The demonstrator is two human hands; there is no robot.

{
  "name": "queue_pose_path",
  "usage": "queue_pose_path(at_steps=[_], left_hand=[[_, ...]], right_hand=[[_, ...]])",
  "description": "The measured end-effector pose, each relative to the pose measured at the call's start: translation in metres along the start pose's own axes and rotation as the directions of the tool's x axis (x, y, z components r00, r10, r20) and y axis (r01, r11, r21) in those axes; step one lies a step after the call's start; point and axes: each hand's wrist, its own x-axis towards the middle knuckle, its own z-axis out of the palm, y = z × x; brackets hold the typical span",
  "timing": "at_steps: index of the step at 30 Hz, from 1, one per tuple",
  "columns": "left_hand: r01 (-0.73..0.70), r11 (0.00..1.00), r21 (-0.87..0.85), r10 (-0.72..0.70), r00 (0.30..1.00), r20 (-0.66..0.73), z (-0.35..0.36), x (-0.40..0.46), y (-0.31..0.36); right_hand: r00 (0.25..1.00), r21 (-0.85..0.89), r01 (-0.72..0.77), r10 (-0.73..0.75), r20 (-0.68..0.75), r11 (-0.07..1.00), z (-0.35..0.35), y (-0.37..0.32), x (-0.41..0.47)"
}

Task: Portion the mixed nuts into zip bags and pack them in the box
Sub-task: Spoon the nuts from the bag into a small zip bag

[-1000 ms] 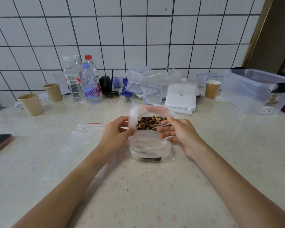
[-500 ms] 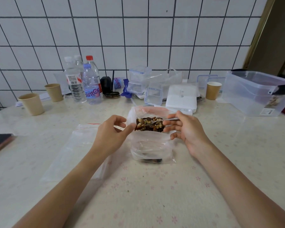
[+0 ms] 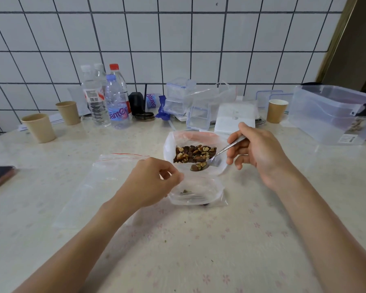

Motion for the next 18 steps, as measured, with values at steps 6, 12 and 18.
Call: queue_pose_path(at_steps=[6,12,18], left_hand=[[0.053,0.963,-0.263,-0.052,0.999,0.011,-0.003,0.0,0.003],[0.166,0.89,-0.424,-0.148,0.986,0.076,-0.006,0.001,0.005],[0.188,0.891,-0.412,-0.157,0.982,0.11,-0.004,0.001,0.004]], right_hand=[[0.988,-0.091,0.123,-0.114,0.103,0.988,0.005,-0.006,-0.009],[0.875,-0.176,0.437,-0.372,0.309,0.882,0.011,-0.013,-0.023],[0.866,-0.149,0.461,-0.406,0.293,0.875,0.013,-0.01,-0.023]])
